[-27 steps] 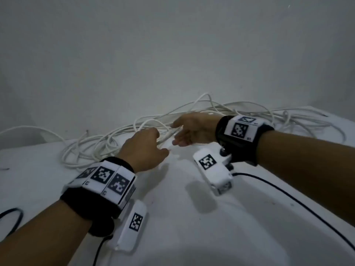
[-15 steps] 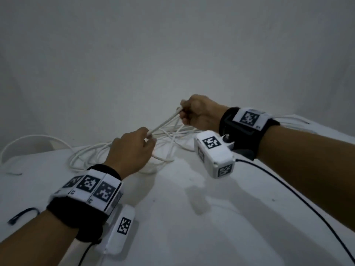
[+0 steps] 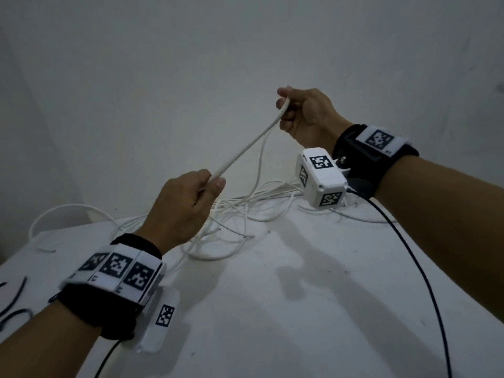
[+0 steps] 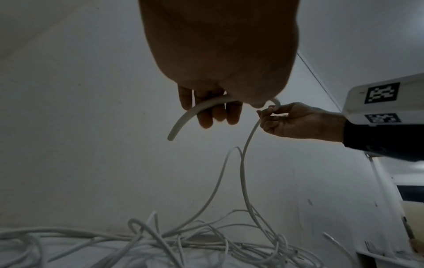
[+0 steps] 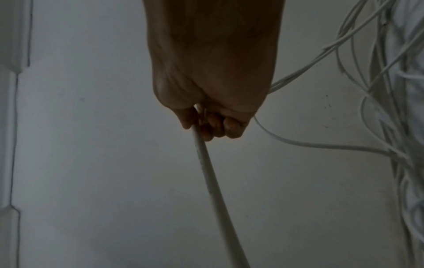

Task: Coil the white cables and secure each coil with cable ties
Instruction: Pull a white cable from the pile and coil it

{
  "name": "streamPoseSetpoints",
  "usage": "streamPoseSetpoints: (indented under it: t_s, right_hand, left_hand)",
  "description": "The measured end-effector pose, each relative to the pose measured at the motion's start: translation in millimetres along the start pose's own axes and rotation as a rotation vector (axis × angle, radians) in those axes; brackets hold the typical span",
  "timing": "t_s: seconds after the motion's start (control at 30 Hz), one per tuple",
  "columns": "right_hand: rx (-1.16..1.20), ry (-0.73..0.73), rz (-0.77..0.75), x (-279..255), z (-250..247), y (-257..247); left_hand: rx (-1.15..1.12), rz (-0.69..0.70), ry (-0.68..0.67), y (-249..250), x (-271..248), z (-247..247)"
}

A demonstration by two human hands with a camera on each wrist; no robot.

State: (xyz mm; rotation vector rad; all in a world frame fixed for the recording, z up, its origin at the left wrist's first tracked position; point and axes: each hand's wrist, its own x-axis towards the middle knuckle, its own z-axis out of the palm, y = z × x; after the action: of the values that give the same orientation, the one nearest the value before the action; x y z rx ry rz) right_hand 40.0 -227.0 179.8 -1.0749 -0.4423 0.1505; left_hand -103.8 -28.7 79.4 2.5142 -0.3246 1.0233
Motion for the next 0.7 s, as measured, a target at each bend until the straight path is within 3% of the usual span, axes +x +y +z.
streamPoseSetpoints:
  t_s: [0.1, 0.3, 0.5, 0.6, 0.7]
  right_hand:
    - [0.018, -0.030, -0.048, -3.0, -4.6, -19.5]
    - [-0.177, -0.120, -0.168, -5.3, -10.0, -37.4]
    - [-0.381, -0.217, -0.336, -14.2, -11.5, -56.3]
    - [-0.433, -0.257, -0.446, -21.2, -16.5, -71.7]
    - [-0.621, -0.167, -0.337, -31.4, -33.0, -72.2]
  left_hand:
    - [0.013, 0.049, 0.014, 7.3, 8.9, -4.5]
    - [0.025, 0.194, -0.067, 25.9, 4.1, 1.7]
    - [-0.001, 0.248, -0.123, 37.0, 1.1, 16.5]
    - [-0.039, 0.245, -0.082, 42.1, 4.8, 14.0]
    - [-0.005, 0.247, -0.019, 45.1, 5.8, 5.8]
